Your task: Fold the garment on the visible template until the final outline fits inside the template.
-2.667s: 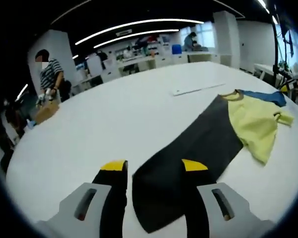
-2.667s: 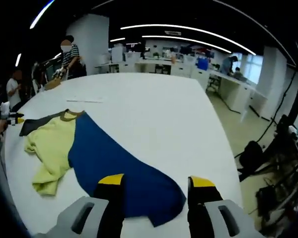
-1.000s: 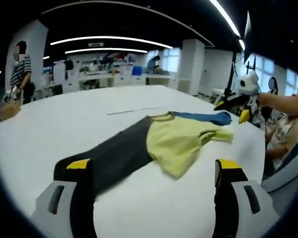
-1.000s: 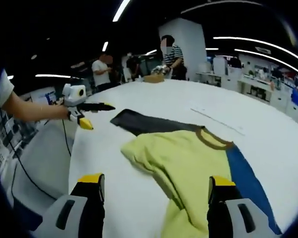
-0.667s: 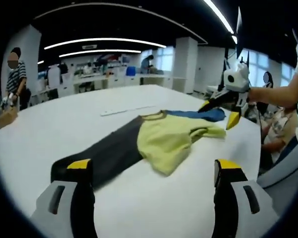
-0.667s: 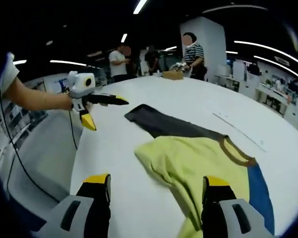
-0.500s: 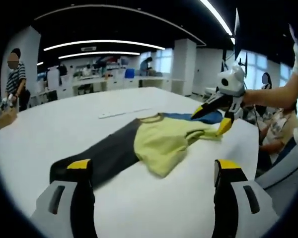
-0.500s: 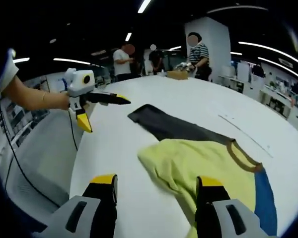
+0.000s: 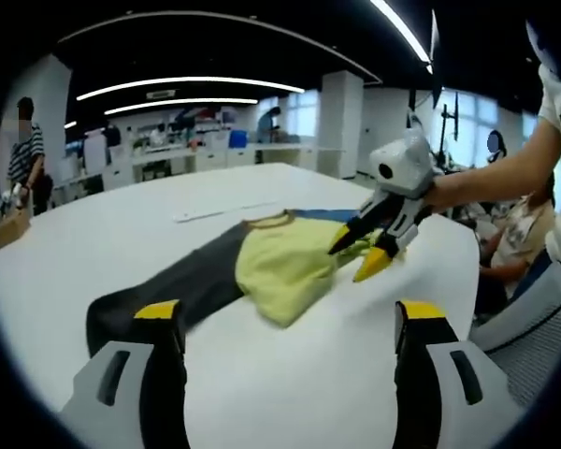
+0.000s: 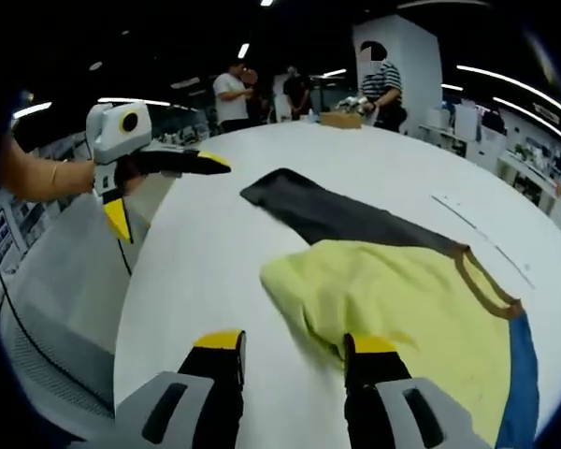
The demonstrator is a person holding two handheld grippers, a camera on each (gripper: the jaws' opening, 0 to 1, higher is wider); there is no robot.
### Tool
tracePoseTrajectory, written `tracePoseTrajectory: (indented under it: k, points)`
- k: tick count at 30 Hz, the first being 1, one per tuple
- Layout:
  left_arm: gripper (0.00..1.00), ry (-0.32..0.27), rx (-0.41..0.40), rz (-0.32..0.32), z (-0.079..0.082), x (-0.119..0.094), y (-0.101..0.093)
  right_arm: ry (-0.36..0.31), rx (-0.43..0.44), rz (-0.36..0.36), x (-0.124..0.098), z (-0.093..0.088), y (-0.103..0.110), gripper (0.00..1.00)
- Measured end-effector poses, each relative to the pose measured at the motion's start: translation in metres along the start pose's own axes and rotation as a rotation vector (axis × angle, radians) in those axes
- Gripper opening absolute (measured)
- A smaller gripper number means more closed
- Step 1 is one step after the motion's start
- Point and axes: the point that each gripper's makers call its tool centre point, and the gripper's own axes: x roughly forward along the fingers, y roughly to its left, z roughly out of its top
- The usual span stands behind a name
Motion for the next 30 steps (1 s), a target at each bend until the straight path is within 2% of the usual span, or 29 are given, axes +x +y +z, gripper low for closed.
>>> tracePoseTrajectory:
  k: [10, 12, 18, 23, 30]
  points:
    - [0.89, -0.002, 0.006, -0.015, 0.0, 0.0, -0.015, 0.073, -0.084, -0.106, 0.01, -0.015, -0.013, 0.24]
    - [0.89, 0.0, 0.006, -0.018, -0.001, 0.0, -0.017, 0.078, -0.087, -0.121, 0.012, -0.017, -0.015, 0.2]
    - [0.91, 0.01, 0.013, -0.004, -0.004, -0.001, -0.018, 0.09, -0.094, -0.159, 0.017, -0.021, -0.021, 0.17]
    - [0.91, 0.008, 0.013, 0.0, -0.003, -0.002, -0.021, 0.086, -0.079, -0.179, 0.02, -0.023, -0.024, 0.15]
    - [0.9, 0.011, 0.004, 0.011, -0.005, -0.004, -0.019, 0.076, -0.082, -0.212, 0.02, -0.022, -0.03, 0.07]
